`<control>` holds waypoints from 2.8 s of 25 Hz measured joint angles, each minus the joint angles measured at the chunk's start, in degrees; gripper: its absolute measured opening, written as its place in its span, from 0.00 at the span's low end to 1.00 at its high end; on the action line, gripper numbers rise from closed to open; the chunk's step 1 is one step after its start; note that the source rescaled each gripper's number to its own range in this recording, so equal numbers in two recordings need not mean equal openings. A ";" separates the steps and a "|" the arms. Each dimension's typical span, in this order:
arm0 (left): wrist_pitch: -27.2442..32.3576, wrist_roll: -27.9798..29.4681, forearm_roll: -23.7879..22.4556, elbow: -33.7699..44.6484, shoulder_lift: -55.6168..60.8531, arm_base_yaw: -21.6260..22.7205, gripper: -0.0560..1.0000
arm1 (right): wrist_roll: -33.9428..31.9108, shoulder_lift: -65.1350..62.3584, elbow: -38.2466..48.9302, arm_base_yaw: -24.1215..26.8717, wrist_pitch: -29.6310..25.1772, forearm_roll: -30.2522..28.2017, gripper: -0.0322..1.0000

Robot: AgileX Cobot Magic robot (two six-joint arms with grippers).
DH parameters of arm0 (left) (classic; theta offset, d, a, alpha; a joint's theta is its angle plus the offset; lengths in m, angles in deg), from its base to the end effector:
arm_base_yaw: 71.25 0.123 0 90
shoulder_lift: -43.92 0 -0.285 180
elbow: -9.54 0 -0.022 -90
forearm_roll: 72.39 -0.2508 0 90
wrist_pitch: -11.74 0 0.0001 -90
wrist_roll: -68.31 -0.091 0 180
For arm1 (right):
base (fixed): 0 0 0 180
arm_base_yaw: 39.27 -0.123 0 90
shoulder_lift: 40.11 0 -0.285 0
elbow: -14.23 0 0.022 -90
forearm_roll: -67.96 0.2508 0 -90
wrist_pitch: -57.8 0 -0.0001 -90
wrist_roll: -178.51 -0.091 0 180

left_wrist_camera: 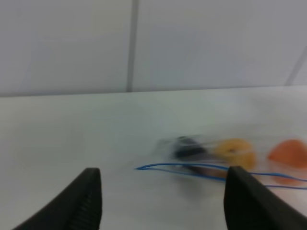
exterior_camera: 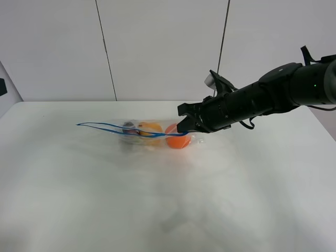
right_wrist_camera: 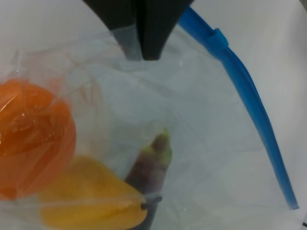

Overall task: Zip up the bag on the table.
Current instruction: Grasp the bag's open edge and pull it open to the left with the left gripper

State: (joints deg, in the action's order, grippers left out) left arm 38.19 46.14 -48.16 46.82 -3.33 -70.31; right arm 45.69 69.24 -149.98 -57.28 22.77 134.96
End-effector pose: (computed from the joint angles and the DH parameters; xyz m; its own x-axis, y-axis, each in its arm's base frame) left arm 0.1389 -0.0144 0.3490 -0.3238 -0.0015 -0.9461 0.1580 0.9859 -0.0556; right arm 0.3287 0.1575 0.2060 -0.8618 -0.0428 -0.5054 -0.3665 0.7415 0.5621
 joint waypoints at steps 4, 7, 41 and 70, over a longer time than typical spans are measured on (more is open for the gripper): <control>1.86 -13.88 14.13 0.00 0.00 0.00 0.84 | 0.00 0.00 0.00 0.00 0.00 0.00 0.03; 1.93 -17.51 18.36 0.00 0.00 -0.07 0.84 | 0.00 0.00 0.00 0.00 0.02 0.00 0.03; 10.62 -26.97 21.59 0.13 0.00 -8.71 0.84 | 0.00 0.00 0.00 0.00 0.42 -0.63 0.03; 4.61 -19.77 7.62 -0.09 -18.55 -39.57 0.84 | -1.51 0.00 0.00 0.00 0.25 -0.65 0.03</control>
State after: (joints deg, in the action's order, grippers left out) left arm 42.81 26.37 -40.54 46.73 -21.88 -109.88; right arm 44.18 69.24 -149.98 -57.28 23.02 134.31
